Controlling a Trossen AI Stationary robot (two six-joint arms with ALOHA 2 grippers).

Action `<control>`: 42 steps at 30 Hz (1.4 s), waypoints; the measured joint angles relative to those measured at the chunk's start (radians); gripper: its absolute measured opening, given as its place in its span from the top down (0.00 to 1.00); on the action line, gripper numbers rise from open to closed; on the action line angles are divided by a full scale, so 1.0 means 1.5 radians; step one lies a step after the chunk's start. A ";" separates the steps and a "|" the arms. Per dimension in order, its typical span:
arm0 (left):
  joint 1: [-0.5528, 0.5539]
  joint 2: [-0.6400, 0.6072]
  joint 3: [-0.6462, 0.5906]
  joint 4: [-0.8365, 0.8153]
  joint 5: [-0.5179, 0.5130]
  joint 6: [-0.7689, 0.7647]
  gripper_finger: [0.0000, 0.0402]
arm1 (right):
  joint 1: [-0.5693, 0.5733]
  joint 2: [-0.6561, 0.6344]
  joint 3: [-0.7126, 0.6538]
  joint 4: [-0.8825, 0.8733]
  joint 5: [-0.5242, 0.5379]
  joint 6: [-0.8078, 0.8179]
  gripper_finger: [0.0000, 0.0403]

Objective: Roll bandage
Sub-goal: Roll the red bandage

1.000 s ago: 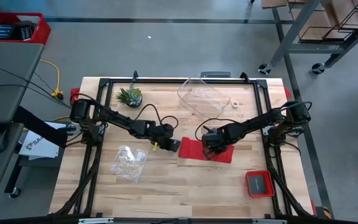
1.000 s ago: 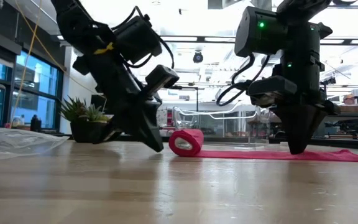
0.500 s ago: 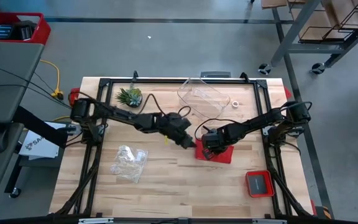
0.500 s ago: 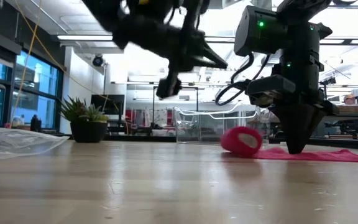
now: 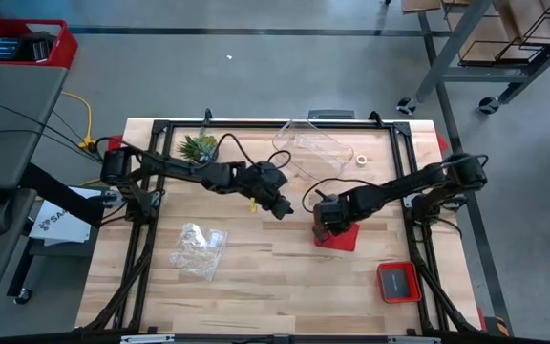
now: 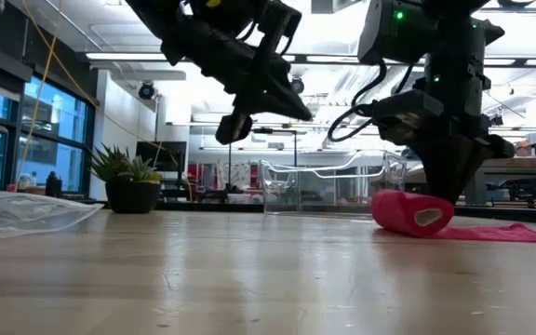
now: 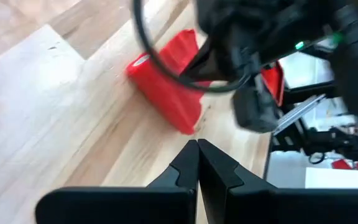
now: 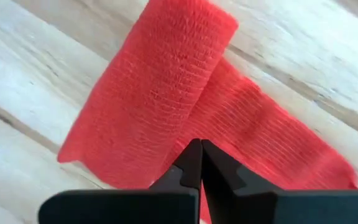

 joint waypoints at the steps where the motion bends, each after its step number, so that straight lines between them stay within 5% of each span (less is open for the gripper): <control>1: 0.002 0.000 0.000 -0.006 0.002 0.006 1.00 | 0.000 -0.004 0.000 -0.006 0.004 0.007 1.00; 12: 0.031 -0.001 0.000 -0.044 0.036 0.057 1.00 | 0.000 0.004 0.000 0.029 0.010 0.029 1.00; 23: 0.032 0.001 -0.001 -0.056 0.031 0.074 1.00 | 0.057 -0.049 -0.002 -0.140 0.022 0.105 1.00; 30: 0.032 0.028 -0.001 -0.042 0.031 0.032 1.00 | 0.090 -0.057 -0.106 0.030 -0.038 0.196 1.00; 42: -0.008 0.109 -0.001 0.085 0.036 -0.056 1.00 | 0.118 -0.122 -0.164 0.035 -0.013 0.251 1.00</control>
